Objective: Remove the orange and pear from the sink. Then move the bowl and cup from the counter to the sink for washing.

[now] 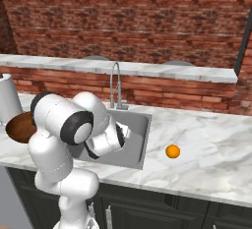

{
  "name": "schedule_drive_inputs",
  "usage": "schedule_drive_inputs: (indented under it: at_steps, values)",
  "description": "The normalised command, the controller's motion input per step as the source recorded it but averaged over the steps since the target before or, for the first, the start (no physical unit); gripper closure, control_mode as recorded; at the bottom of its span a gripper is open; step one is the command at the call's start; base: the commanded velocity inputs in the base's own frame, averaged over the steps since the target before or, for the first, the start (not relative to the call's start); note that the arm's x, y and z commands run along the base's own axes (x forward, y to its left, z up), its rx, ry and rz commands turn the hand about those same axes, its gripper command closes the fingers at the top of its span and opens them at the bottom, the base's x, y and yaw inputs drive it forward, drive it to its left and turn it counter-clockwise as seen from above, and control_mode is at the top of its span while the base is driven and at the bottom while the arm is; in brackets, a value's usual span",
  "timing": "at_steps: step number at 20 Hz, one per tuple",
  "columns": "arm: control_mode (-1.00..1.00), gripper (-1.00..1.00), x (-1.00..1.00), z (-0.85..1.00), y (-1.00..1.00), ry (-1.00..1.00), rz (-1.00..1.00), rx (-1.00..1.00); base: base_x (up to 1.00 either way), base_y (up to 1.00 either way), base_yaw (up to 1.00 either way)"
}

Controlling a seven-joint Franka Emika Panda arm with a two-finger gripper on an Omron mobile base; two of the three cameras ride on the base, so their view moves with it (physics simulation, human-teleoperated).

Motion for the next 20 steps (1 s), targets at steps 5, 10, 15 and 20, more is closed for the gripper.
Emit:
schedule_drive_inputs:
  at_steps: [5, 10, 15, 20]
  values:
    - [-1.0, 1.0, -0.05, 0.45, -0.09, 0.01, 0.0, 0.0, 0.0, 0.0, 0.0]
    - [-1.0, 1.0, -0.04, 0.44, -0.13, 0.0, 0.0, 0.0, 0.0, 0.0, 0.0]
    - [-1.0, 1.0, -0.04, 0.42, -0.13, 0.05, 0.0, 0.0, 0.0, 0.0, 0.0]
    - [-1.0, 1.0, -0.04, 0.41, -0.13, 0.08, 0.0, 0.0, 0.0, 0.0, 0.0]
